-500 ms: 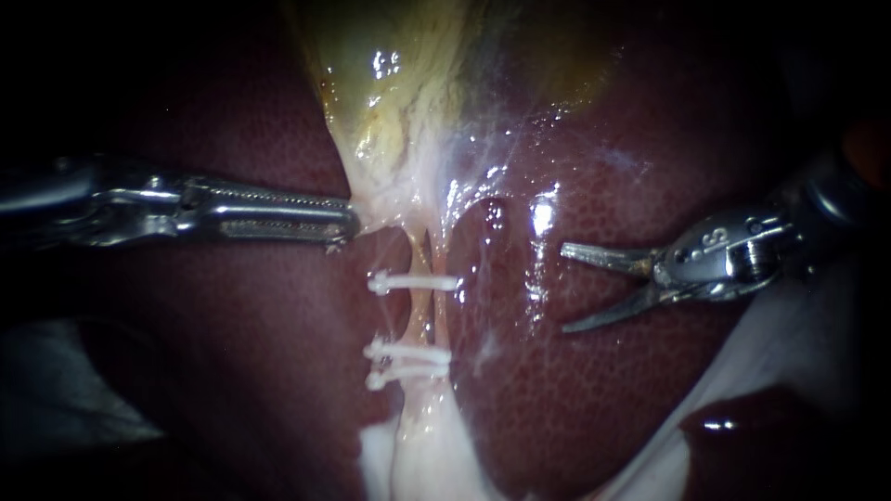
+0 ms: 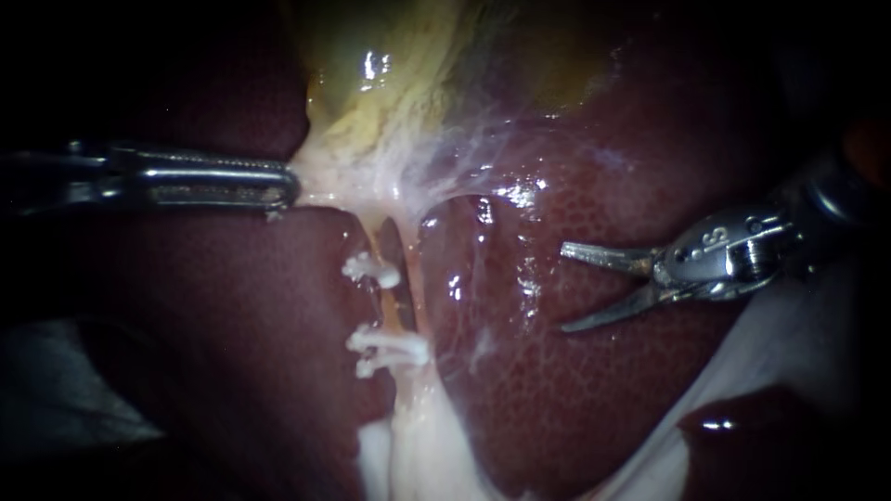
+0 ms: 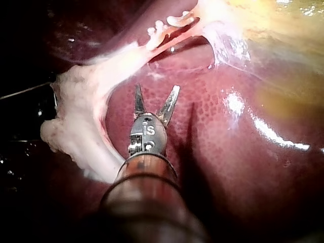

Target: Go to the cutting position left tube

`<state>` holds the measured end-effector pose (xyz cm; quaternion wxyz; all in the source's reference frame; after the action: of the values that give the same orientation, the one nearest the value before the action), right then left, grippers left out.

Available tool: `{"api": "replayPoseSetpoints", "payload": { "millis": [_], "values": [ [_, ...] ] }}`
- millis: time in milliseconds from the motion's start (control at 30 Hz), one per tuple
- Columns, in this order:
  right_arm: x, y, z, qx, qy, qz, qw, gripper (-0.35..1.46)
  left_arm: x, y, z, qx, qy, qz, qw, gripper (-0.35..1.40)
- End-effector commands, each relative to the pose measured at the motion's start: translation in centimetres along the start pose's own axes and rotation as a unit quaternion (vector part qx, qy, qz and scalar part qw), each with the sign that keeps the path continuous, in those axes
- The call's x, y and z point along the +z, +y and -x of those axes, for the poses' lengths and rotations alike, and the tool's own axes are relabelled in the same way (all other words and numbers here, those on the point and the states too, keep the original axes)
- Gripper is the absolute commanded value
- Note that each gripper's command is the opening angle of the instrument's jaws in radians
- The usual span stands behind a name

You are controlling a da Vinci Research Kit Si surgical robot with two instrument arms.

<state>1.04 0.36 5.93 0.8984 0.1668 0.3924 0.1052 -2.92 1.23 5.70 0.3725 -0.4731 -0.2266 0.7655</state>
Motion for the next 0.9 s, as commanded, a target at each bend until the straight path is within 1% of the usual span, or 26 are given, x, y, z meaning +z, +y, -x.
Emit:
{"api": "replayPoseSetpoints", "payload": {
  "millis": [33, 133, 167, 367, 433, 600, 700, 900],
  "values": [
    [0.05, -0.02, -0.01, 0.000, 0.005, -0.005, 1.0000, 1.44, 0.00, 0.01, 0.00, 0.001, 0.002, -0.001, 1.0000, -0.35],
    [0.18, -0.07, -0.05, -0.001, 0.020, -0.027, 0.9994, 1.44, 0.02, 0.01, 0.01, 0.002, 0.002, -0.002, 1.0000, -0.35],
    [0.24, -0.10, -0.06, 0.006, 0.024, -0.033, 0.9991, 1.44, 0.03, 0.02, 0.01, 0.002, 0.002, -0.002, 1.0000, -0.35],
    [0.63, -0.24, -0.14, 0.026, 0.040, -0.066, 0.9967, 1.44, 0.03, 0.02, 0.01, 0.002, 0.002, -0.002, 1.0000, -0.35],
    [0.74, -0.27, -0.16, 0.033, 0.043, -0.072, 0.9959, 1.44, 0.03, 0.03, 0.01, 0.001, 0.002, -0.002, 1.0000, -0.35],
    [1.04, -0.29, -0.23, 0.054, 0.057, -0.089, 0.9929, 1.44, 0.04, 0.05, 0.00, 0.001, 0.002, -0.003, 1.0000, -0.35],
    [1.18, -0.28, -0.26, 0.059, 0.061, -0.097, 0.9916, 1.44, 0.04, 0.06, 0.00, 0.001, 0.003, -0.003, 1.0000, -0.35],
    [1.38, -0.23, -0.24, 0.069, 0.063, -0.107, 0.9899, 1.44, 0.05, 0.07, 0.00, 0.001, 0.003, -0.003, 1.0000, -0.35]
  ]
}}
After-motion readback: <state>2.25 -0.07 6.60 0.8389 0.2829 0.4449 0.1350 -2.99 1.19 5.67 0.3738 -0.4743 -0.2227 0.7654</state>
